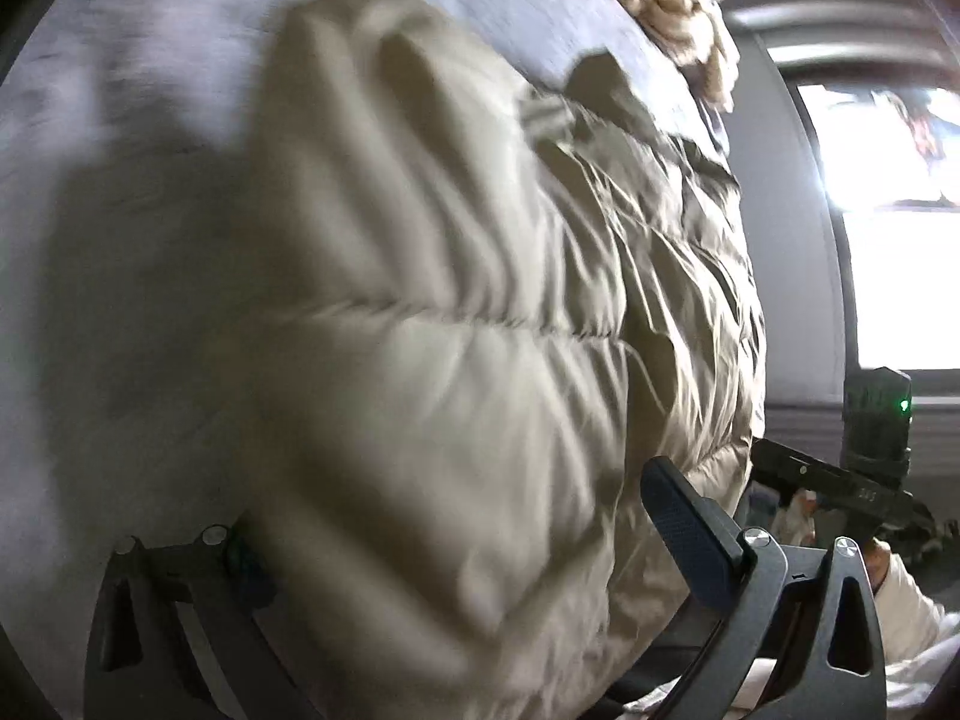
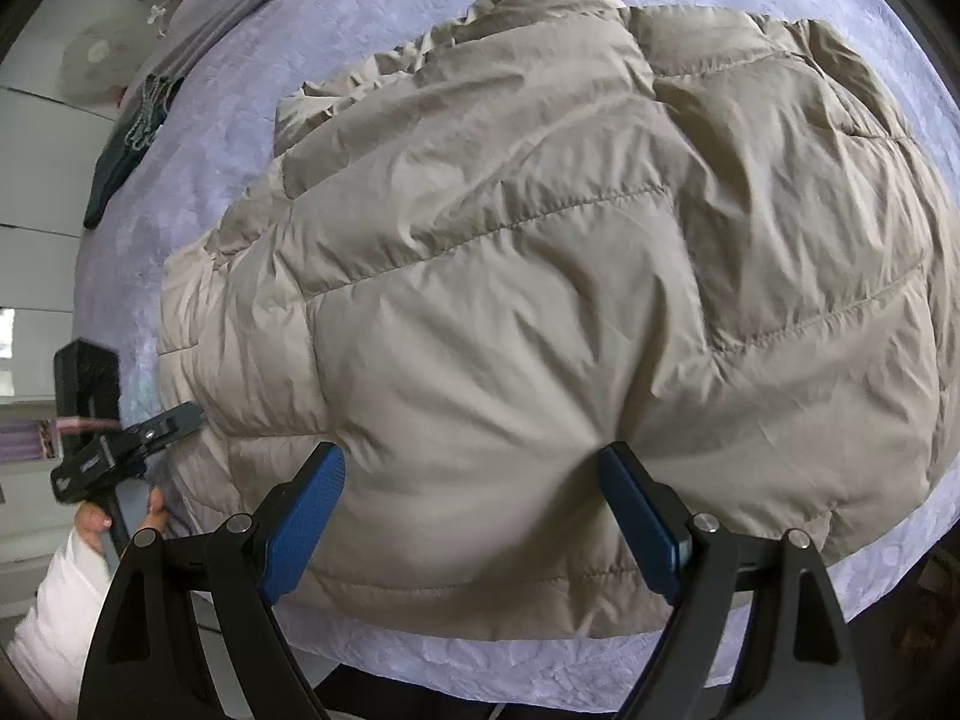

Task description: Fold large clothes

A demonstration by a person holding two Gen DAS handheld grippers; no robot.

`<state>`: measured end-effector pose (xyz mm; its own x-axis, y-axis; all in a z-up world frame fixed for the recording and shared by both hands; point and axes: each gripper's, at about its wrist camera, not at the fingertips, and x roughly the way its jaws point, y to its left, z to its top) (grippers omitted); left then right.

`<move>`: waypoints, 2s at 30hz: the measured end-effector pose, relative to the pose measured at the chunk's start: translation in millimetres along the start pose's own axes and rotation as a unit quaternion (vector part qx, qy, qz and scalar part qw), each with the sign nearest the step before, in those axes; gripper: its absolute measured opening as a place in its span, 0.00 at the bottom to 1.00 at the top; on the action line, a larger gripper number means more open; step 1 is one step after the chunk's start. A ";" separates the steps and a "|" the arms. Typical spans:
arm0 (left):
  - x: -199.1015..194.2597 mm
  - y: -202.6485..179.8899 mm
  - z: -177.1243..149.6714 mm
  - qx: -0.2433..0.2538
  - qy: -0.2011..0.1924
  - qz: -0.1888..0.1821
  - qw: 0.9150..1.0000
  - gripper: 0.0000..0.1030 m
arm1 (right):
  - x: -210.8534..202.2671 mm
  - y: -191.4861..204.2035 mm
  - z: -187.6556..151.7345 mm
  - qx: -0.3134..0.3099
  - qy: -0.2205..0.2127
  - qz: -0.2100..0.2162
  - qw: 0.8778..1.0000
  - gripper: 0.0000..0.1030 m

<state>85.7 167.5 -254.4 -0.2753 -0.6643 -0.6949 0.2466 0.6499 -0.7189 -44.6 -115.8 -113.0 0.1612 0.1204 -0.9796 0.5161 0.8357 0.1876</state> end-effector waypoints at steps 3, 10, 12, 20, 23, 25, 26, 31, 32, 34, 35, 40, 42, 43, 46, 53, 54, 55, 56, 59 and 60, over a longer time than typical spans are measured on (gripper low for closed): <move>20.5 -3.6 7.3 0.014 0.030 0.000 0.999 0.99 | -3.4 0.3 -0.1 0.000 0.004 -0.001 1.000 0.87; 6.5 -30.9 5.3 0.038 0.035 -0.015 0.999 0.30 | -25.0 -6.0 4.5 -0.006 -0.017 -0.009 1.000 0.87; -5.6 -45.2 1.8 0.038 0.024 -0.010 0.999 0.28 | -30.3 -8.5 6.8 -0.008 -0.036 -0.012 0.999 0.86; -42.6 -118.5 -9.5 0.034 -0.018 0.004 0.999 0.28 | -13.2 -28.6 31.9 -0.016 -0.052 0.021 0.998 0.08; -50.5 -155.0 -10.9 0.028 -0.025 0.011 0.999 0.28 | 0.9 -39.7 43.2 -0.013 -0.043 0.042 0.998 0.07; -51.5 -186.2 -10.2 0.028 -0.025 0.016 0.999 0.28 | 9.6 -45.6 51.9 -0.011 -0.042 0.057 0.997 0.07; -50.6 -203.8 -9.4 0.027 -0.025 0.018 0.999 0.28 | 14.7 -48.5 56.2 -0.010 -0.041 0.063 0.997 0.05; -27.1 -276.6 0.7 0.026 -0.010 0.030 0.999 0.28 | 40.3 -60.6 70.7 -0.008 -0.027 0.086 0.996 0.00; -16.3 -293.0 4.3 0.028 -0.004 0.041 0.999 0.28 | 45.2 -64.0 73.3 -0.005 -0.023 0.096 0.995 0.00; 1.6 -315.5 10.6 0.032 0.005 0.052 0.998 0.29 | 49.1 -72.2 76.5 0.005 -0.017 0.113 0.993 0.00; 9.4 -324.3 13.6 0.035 0.008 0.056 0.998 0.29 | 49.6 -76.8 76.8 0.013 -0.012 0.128 0.992 0.00; 45.4 -366.8 29.6 0.047 0.022 0.035 0.998 0.49 | 14.7 -118.2 66.7 0.049 -0.019 0.185 0.981 0.00; 64.8 -382.6 33.5 0.056 0.036 0.016 0.998 0.65 | -3.8 -139.0 57.1 0.057 -0.035 0.194 0.979 0.00; 70.4 -385.1 33.2 0.060 0.042 0.006 0.997 0.73 | -15.5 -154.1 49.6 0.067 -0.046 0.196 0.977 0.00; 104.9 -399.3 42.5 0.075 0.067 -0.048 0.994 0.77 | -37.7 -194.6 24.9 0.107 -0.068 0.210 0.970 0.01; 191.9 -408.8 49.8 0.152 0.091 -0.026 0.984 0.77 | -69.0 -251.0 -32.1 0.195 -0.099 0.207 0.953 0.04; 199.4 -409.7 49.3 0.161 0.085 -0.010 0.983 0.77 | -76.0 -254.2 -41.0 0.198 -0.105 0.196 0.955 0.09; 205.9 -412.9 45.6 0.171 0.082 0.001 0.982 0.77 | -87.3 -257.2 -50.5 0.199 -0.113 0.181 0.956 0.26; 206.8 -416.1 51.7 0.179 0.079 0.009 0.981 0.77 | -98.4 -259.5 -59.6 0.200 -0.123 0.172 0.957 0.39; 208.1 -427.6 40.6 0.199 0.075 0.024 0.977 0.77 | -137.4 -269.2 -86.4 0.185 -0.168 0.181 0.951 0.70; 206.9 -425.6 40.3 0.202 0.075 0.028 0.976 0.77 | -147.8 -267.1 -92.9 0.173 -0.177 0.194 0.949 0.70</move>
<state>-38.8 -261.4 -92.9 -0.3769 -0.5506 -0.7448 0.6030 0.4645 -0.6485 -284.5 -307.1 -25.0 0.6361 0.1446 -0.7580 0.5960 0.5318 0.6016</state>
